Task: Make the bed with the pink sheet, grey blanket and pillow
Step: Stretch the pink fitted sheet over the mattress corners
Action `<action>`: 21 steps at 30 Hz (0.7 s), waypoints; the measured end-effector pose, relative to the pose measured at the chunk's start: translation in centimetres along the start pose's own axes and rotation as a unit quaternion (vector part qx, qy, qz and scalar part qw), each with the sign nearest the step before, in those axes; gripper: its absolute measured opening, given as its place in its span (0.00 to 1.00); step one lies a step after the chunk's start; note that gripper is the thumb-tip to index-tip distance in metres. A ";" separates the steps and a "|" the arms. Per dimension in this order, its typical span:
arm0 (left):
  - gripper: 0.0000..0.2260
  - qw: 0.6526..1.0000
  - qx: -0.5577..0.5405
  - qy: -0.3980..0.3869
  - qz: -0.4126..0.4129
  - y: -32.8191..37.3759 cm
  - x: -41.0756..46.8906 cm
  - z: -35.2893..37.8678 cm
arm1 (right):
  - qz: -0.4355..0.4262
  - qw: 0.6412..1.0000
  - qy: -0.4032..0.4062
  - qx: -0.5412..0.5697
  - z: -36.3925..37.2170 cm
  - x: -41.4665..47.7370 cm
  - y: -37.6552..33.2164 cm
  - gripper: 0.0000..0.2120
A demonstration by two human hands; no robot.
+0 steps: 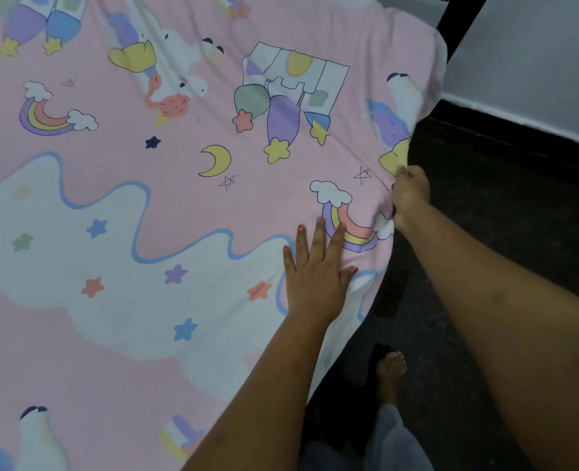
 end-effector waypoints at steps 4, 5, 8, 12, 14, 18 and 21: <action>0.29 1.000 -0.011 0.009 -0.003 1.1 1.2 -0.6 | -0.063 0.993 0.087 -0.052 -2.1 2.4 -2.2 0.15; 0.28 1.000 -0.011 0.007 -0.004 1.3 1.5 -0.6 | -0.077 0.987 0.102 -0.097 -3.1 3.2 -2.8 0.13; 0.28 1.000 -0.011 0.005 -0.004 1.8 2.4 -1.1 | -0.091 0.964 0.107 -0.225 -5.3 5.0 -3.2 0.12; 0.27 1.000 -0.024 0.012 -0.006 2.3 3.5 -1.8 | -0.061 0.950 0.086 -0.294 -4.9 5.7 -1.9 0.13; 0.27 1.000 -0.022 0.010 -0.010 2.4 4.0 -2.0 | -0.047 0.948 0.075 -0.305 -4.3 5.9 -1.9 0.13; 0.27 1.000 -0.008 0.012 -0.016 3.0 5.4 -2.2 | -0.048 0.939 0.020 -0.340 -4.5 7.2 -1.8 0.14; 0.28 1.000 -0.007 0.008 -0.021 3.7 6.6 -2.4 | 0.005 0.967 -0.027 -0.254 -3.9 8.5 -3.0 0.22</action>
Point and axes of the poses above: each hand's wrist, its own x-axis towards the middle knuckle, its own z-axis out of the palm, y = z × x, the point moved 2 cm from there along x, towards the middle knuckle, and after that the axes turned 8 degrees about x, right-handed, at the moved point
